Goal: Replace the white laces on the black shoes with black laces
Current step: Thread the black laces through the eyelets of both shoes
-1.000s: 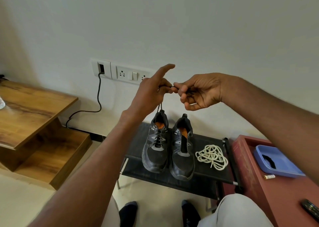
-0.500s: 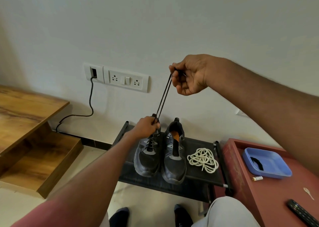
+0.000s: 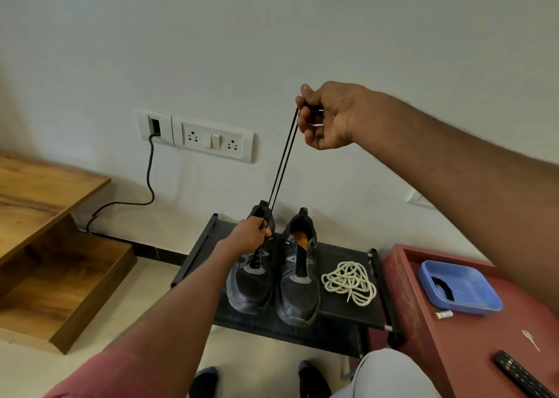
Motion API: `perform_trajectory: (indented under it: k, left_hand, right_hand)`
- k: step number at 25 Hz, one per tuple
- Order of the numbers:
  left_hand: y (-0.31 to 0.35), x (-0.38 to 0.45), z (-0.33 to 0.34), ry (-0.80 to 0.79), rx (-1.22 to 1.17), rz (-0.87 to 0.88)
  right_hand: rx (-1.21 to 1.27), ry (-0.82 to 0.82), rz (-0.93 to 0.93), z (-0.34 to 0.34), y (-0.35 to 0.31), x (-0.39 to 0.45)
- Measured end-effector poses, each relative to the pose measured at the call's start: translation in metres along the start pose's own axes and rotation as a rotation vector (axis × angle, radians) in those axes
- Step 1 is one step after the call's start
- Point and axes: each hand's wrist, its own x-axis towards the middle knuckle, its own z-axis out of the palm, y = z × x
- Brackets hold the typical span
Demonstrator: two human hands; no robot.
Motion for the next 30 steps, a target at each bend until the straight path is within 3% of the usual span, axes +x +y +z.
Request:
perform_trajectory:
  k: [5, 9, 12, 16, 19, 21, 23, 26, 28, 30]
  left_hand:
    - [0.008, -0.008, -0.006, -0.026, 0.029, 0.022]
    - [0.023, -0.017, -0.03, 0.081, -0.24, 0.05]
    - [0.022, -0.021, -0.054, 0.146, -0.351, 0.045]
    - [-0.002, -0.033, -0.084, 0.044, -0.3, -0.018]
    - [-0.024, -0.032, -0.095, 0.142, -0.224, -0.179]
    - [-0.035, -0.024, -0.091, 0.235, -0.093, -0.281]
    - [-0.043, -0.016, -0.083, 0.244, 0.054, -0.332]
    - [-0.054, -0.006, -0.068, 0.149, 0.315, -0.376]
    - [-0.051, 0.001, -0.057, 0.146, 0.405, -0.318]
    - [-0.039, 0.01, -0.048, 0.127, 0.326, -0.161]
  right_hand:
    - [0.017, -0.116, -0.037, -0.004, 0.012, 0.002]
    - [0.026, -0.214, -0.076, 0.003, 0.064, 0.014]
    - [-0.1, -0.229, -0.067, 0.013, 0.131, 0.031]
    - [-0.073, 0.007, -0.03, 0.025, 0.222, 0.052]
    - [0.158, 0.283, -0.097, 0.019, 0.254, 0.073]
    - [0.154, 0.376, -0.232, 0.012, 0.257, 0.09]
    - [0.223, 0.222, -0.356, 0.014, 0.253, 0.094]
    - [0.778, -0.113, -0.268, 0.008, 0.248, 0.096]
    - [0.949, -0.129, -0.262, -0.008, 0.245, 0.104]
    - [0.733, -0.025, -0.295, -0.023, 0.242, 0.112]
